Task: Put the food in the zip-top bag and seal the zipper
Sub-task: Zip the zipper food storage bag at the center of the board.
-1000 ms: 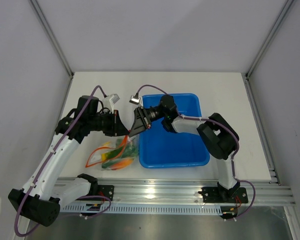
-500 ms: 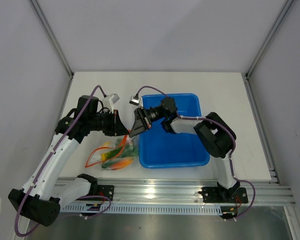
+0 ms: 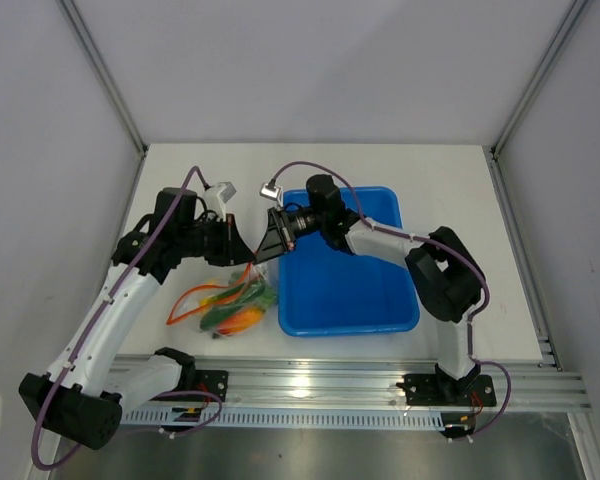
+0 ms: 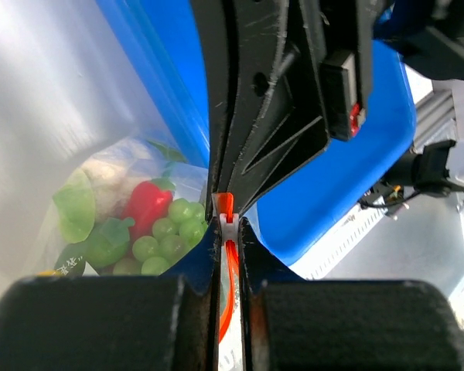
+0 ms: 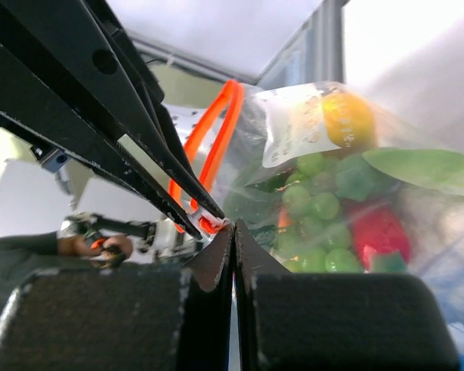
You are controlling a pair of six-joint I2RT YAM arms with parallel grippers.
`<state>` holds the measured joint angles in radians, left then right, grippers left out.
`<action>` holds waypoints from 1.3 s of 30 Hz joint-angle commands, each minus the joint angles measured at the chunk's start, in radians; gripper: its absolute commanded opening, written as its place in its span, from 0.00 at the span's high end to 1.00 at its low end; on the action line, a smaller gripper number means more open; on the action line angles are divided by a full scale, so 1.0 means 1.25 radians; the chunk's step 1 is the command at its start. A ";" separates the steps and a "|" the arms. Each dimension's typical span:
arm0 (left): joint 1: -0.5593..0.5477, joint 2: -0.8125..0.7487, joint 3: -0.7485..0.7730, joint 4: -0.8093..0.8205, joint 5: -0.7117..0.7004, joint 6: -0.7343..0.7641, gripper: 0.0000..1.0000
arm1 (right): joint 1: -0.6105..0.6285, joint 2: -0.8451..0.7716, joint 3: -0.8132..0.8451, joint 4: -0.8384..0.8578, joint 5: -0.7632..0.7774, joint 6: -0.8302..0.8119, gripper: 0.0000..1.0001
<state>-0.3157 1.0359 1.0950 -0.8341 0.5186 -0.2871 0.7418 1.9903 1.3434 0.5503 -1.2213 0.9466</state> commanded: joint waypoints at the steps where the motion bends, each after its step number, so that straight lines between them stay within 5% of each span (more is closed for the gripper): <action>1: -0.006 -0.003 0.016 0.000 0.032 -0.005 0.99 | -0.010 -0.058 0.070 -0.257 0.135 -0.226 1.00; 12: -0.005 0.005 0.009 -0.016 0.004 0.000 0.96 | -0.012 -0.111 0.061 -0.305 0.248 -0.254 1.00; 30: -0.005 -0.020 0.014 -0.049 -0.037 -0.002 0.98 | -0.026 -0.112 0.037 -0.229 0.181 -0.188 1.00; 34: -0.005 -0.014 0.020 -0.047 -0.036 0.003 0.99 | -0.023 -0.111 0.119 -0.449 0.209 -0.327 0.72; 39: -0.005 -0.008 0.026 -0.043 -0.032 0.010 1.00 | -0.033 -0.132 0.112 -0.504 0.186 -0.411 0.48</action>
<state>-0.3183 1.0290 1.0950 -0.8848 0.4732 -0.2874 0.7082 1.8656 1.4540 0.0051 -0.9691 0.5434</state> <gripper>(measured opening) 0.075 0.499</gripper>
